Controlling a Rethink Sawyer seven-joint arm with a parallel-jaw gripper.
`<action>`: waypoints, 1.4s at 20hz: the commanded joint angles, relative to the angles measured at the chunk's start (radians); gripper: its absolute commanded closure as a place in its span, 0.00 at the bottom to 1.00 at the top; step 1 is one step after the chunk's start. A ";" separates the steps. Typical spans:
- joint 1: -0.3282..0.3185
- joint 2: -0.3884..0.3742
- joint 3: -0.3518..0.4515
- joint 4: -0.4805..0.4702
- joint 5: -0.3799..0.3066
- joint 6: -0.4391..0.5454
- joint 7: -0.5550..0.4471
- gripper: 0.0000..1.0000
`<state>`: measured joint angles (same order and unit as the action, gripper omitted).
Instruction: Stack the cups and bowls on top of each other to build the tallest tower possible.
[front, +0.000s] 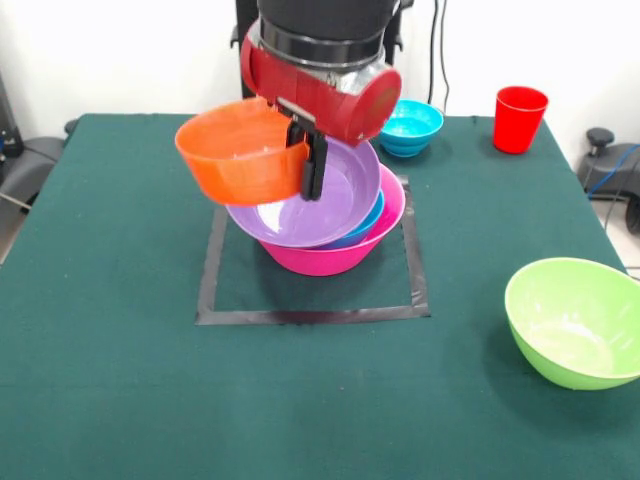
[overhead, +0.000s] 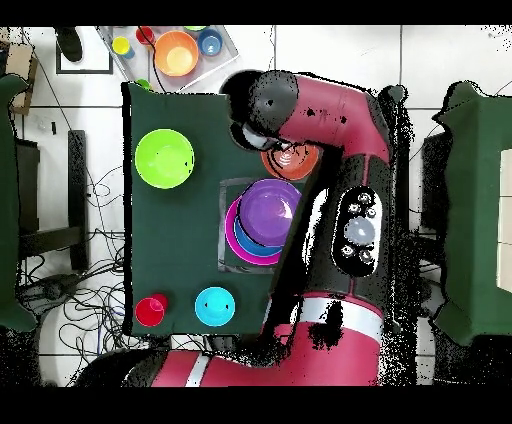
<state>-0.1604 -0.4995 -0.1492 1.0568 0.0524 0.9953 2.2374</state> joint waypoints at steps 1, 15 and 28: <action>-0.002 0.043 0.047 0.192 0.006 -0.192 0.161 1.00; 0.088 -0.042 -0.027 0.367 0.069 -0.220 0.243 1.00; 0.127 0.008 -0.075 0.272 0.123 -0.145 0.230 1.00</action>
<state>-0.0406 -0.5259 -0.2540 1.3395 0.1482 0.7423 2.2717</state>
